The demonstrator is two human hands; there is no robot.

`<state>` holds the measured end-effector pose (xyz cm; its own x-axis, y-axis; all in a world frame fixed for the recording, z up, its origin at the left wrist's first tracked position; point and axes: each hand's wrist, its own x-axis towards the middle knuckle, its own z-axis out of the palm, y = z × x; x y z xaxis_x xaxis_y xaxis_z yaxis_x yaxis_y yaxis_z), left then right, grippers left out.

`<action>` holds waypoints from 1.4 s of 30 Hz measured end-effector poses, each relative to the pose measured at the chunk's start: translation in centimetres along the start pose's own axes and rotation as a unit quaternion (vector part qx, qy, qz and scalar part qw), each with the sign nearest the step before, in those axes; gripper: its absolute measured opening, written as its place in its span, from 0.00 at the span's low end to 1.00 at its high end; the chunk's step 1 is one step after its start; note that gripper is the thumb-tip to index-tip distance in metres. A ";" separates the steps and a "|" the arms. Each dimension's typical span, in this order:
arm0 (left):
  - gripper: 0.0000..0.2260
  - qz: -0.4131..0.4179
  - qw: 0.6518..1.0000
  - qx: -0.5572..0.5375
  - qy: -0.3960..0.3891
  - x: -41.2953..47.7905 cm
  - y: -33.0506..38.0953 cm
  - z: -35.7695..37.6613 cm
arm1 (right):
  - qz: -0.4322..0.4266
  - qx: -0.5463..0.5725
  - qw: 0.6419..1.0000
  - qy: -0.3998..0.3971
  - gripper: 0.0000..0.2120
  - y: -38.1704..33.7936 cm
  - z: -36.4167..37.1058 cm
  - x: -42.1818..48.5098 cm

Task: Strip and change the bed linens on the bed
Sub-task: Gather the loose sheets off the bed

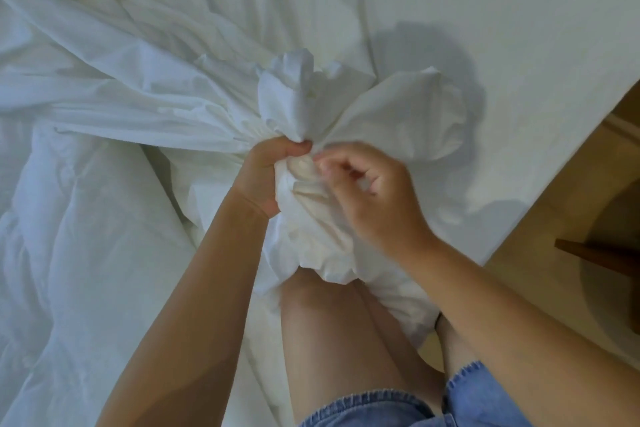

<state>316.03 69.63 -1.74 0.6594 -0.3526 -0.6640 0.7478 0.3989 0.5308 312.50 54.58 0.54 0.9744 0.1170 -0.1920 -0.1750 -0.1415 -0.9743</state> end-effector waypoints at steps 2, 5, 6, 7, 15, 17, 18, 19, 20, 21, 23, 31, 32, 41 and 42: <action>0.27 0.011 1.000 0.013 -0.011 -0.1 0.3 -0.5 | 0.030 -0.033 0.997 0.061 0.06 0.9 -1.4 1.6; 0.22 0.004 1.000 0.015 -0.004 -0.7 0.0 -1.3 | 0.127 -0.098 0.985 0.061 0.16 3.4 -2.8 3.8; 0.21 -0.001 1.000 0.014 0.002 -0.9 -0.1 -1.5 | 0.160 -0.126 0.978 0.042 0.23 4.5 -3.1 4.3; 0.20 -0.005 1.000 0.013 0.009 -1.2 -0.3 -1.7 | 0.190 -0.149 0.970 0.028 0.29 5.5 -3.4 4.6; 0.26 -0.031 0.998 0.034 0.030 -2.7 -0.6 -2.3 | 0.175 -0.261 0.945 0.086 0.51 8.6 -4.8 6.0; 0.27 -0.037 0.998 0.031 0.033 -2.9 -0.4 -2.2 | 0.117 -0.264 0.945 0.151 0.51 8.2 -4.8 6.2; 0.27 -0.039 0.998 0.031 0.032 -3.0 -0.4 -2.2 | 0.113 -0.276 0.945 0.138 0.52 8.1 -4.8 6.5; 0.28 -0.040 0.998 0.033 0.033 -3.1 -0.4 -2.2 | 0.124 -0.301 0.942 0.087 0.54 8.1 -4.9 6.8; 0.28 -0.039 0.998 0.036 0.034 -3.3 -0.4 -2.2 | 0.151 -0.332 0.931 0.005 0.54 8.1 -4.9 7.1; 0.28 -0.038 0.998 0.038 0.037 -3.5 -0.3 -2.1 | 0.190 -0.344 0.915 -0.086 0.53 8.0 -4.9 7.3; 0.28 -0.034 0.998 0.034 0.039 -3.7 -0.4 -2.0 | 0.273 -0.257 0.904 -0.205 0.46 7.0 -4.9 6.9; 0.14 -0.021 0.971 0.072 0.225 -2.7 -2.8 0.5 | 0.150 -0.041 0.982 -0.104 0.04 3.1 -4.0 -1.3; 0.14 -0.025 0.973 0.068 0.218 -2.7 -2.7 0.5 | 0.147 -0.046 0.980 -0.123 0.03 2.8 -3.8 -2.2; 0.11 -0.067 0.986 0.099 0.120 -2.9 -0.7 0.1 | 0.029 -0.115 0.976 -0.180 0.22 -0.2 1.6 -3.3; 0.13 -0.073 0.986 0.098 0.112 -2.9 -0.8 -0.1 | 0.005 -0.119 0.975 -0.188 0.23 -0.4 1.9 -3.8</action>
<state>313.55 70.43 -0.29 0.5257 -0.1897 -0.8293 0.8490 0.1789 0.4972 308.65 56.06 1.46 0.8448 0.4598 -0.2739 -0.1027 -0.3630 -0.9261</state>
